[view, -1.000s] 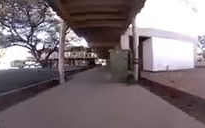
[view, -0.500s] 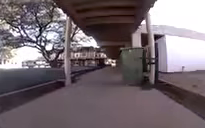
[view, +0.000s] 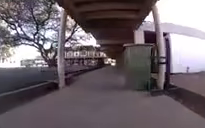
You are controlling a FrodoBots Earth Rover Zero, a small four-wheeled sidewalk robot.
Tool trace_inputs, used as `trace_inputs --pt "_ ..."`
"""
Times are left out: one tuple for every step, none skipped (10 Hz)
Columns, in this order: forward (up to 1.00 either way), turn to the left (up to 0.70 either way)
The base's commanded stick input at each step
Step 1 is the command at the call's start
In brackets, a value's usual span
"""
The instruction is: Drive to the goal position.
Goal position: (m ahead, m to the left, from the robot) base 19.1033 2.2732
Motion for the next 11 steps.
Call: trace_inputs --pt "1.0 0.01" --pt "1.0 0.01" --pt "1.0 0.01" --pt "1.0 0.01" --pt "1.0 0.01" --pt "1.0 0.01" --pt "1.0 0.01" --pt "1.0 0.01" --pt "1.0 0.01" --pt "1.0 0.01" --pt "1.0 0.01"
